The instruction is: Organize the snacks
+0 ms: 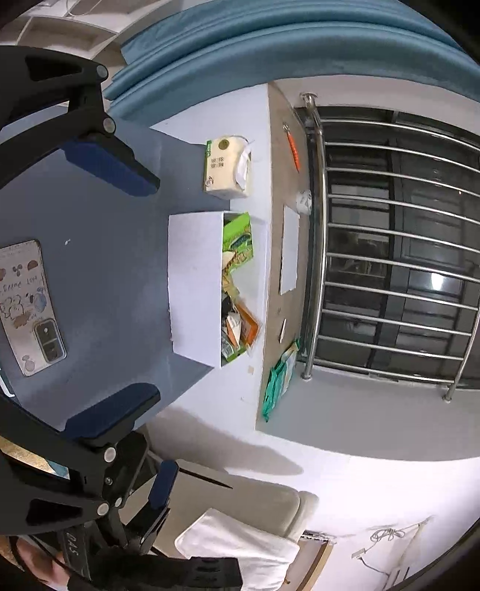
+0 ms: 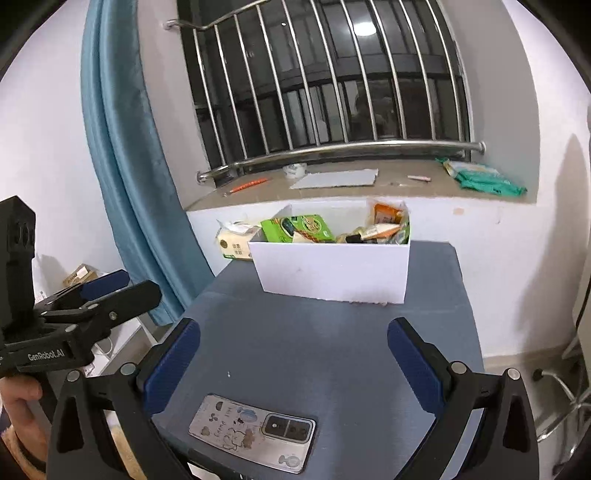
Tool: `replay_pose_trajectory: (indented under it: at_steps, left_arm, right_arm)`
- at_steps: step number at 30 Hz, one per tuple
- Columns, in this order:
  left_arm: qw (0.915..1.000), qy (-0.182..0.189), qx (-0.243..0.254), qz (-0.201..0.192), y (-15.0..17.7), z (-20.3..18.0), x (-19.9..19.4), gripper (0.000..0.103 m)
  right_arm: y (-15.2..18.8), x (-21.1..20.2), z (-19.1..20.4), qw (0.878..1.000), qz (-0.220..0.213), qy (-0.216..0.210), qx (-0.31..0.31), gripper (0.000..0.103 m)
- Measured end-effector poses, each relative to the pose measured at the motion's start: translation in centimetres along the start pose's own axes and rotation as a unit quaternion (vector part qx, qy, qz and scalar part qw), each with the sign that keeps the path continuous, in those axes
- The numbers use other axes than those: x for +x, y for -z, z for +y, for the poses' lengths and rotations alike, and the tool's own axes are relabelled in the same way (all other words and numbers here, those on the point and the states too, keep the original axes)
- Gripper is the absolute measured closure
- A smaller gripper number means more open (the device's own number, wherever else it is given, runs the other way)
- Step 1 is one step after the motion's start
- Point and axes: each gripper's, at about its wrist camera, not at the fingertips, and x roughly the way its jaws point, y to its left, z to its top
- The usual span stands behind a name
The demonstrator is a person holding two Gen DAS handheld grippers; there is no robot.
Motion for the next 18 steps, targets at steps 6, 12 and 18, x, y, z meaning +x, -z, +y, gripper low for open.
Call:
replay_pose_trajectory:
  at_steps: [6,12,18]
  left_arm:
    - [1.0000,-0.006,0.006,0.001,-0.02,-0.33,0.03,0.000]
    - [0.9999,-0.013,0.005,0.004,0.13,0.01,0.25,0.000]
    - [0.9999,-0.013,0.005,0.003,0.15,0.18,0.18,0.000]
  right_arm:
    - [0.13,-0.36,-0.22,1.000,0.000,0.002,0.007,0.000]
    - [0.14,-0.44,-0.32,1.000,0.001,0.003,0.009,0.000]
    - [0.13,-0.42,-0.10,1.000,0.002,0.003,0.006,0.000]
